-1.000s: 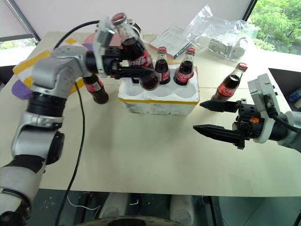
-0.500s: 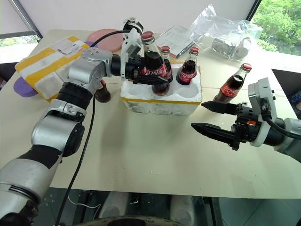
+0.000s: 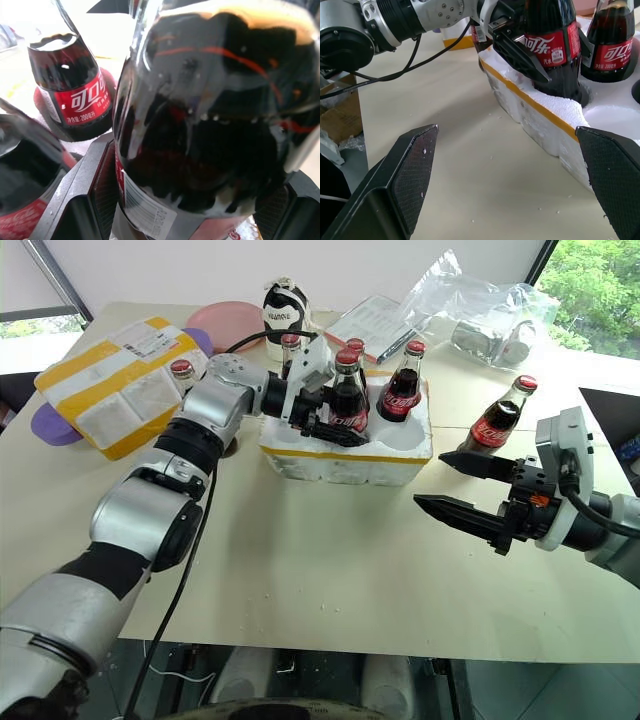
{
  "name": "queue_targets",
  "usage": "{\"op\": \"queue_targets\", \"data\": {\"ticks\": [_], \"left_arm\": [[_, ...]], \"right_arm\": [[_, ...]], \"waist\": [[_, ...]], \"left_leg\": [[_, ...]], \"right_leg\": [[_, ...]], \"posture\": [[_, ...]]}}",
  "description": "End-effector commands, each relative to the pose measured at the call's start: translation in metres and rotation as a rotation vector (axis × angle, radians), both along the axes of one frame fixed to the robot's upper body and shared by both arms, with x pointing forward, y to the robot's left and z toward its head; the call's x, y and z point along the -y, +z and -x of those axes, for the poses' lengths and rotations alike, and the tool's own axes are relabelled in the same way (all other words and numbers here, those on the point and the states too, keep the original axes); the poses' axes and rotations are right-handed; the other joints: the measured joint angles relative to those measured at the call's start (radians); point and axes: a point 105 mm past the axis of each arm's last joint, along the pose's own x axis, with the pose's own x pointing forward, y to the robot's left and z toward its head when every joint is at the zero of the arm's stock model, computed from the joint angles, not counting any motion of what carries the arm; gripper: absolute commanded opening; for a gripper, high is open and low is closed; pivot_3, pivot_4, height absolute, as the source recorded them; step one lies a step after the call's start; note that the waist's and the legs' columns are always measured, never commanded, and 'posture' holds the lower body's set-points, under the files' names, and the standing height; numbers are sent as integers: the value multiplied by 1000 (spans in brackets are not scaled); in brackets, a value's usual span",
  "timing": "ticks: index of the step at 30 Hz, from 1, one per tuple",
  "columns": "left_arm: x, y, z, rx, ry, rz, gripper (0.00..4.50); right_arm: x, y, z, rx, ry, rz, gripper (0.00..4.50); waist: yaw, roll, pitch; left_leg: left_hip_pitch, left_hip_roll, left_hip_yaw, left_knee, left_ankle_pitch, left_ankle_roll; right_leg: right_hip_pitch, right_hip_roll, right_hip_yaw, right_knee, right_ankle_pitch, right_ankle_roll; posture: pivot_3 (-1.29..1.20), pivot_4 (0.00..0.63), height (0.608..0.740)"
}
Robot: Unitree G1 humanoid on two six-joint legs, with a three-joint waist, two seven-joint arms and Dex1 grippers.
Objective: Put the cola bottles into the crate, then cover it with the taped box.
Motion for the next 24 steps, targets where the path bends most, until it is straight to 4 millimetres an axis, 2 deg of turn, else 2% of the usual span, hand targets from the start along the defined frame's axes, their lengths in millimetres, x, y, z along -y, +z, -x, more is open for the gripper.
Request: {"op": "queue_targets", "data": {"ticks": [1, 2, 6, 9, 14, 18, 21, 24], "left_arm": [[12, 5, 1, 24, -14, -22, 4194], [13, 5, 1, 30, -13, -27, 4475], [8, 8, 0, 30, -10, -19, 4475], [-7, 17, 3, 35, -26, 3, 4475], [-47, 57, 19, 55, -6, 99, 4475], [-92, 88, 50, 61, 41, 191, 4475], [-123, 92, 74, 60, 101, 211, 4475], [-155, 82, 94, 40, 210, 198, 4475]], "right_arm": [[2, 7, -2, 66, -22, 23, 4500], [3, 7, -4, 78, -31, 27, 4500], [5, 11, -9, 113, -62, 18, 4500], [6, 14, -10, 121, -65, 19, 4500], [7, 14, -11, 117, -53, 18, 4500], [3, 12, -16, 107, -22, 15, 4500], [0, 11, -19, 103, 2, 15, 4500], [-2, 12, -23, 100, 23, 9, 4500]], "waist": [[1, 0, 0], [0, 0, 0], [-1, 0, 0], [-2, 0, 0], [-11, 1, 0], [-17, 1, 0], [-27, 1, 0], [-30, 1, 0]], "left_leg": [[0, 0, 0, 0, 0, 0], [0, 0, 0, 0, 0, 1], [0, 0, 0, 0, -1, 1], [0, 0, 0, 0, 0, 1], [1, 1, 0, 0, 1, -2], [1, 1, 0, 1, 2, -3], [1, 1, -1, 1, 2, -4], [3, 1, -1, 1, 3, -4]], "right_leg": [[0, 0, 0, 0, 0, 0], [0, 0, 0, 0, 0, 0], [0, 0, 0, 0, 0, 0], [0, 0, 0, 1, 0, 0], [-1, 0, 0, 2, 0, 0], [0, 0, 1, 4, 0, 0], [0, 0, 1, 7, 0, 0], [0, 0, 2, 8, 0, 0]], "posture": [[0, 150, 740], [0, 150, 740], [0, 150, 740], [0, 150, 740], [0, 150, 740], [0, 150, 740], [0, 150, 740], [0, 150, 740]]}}
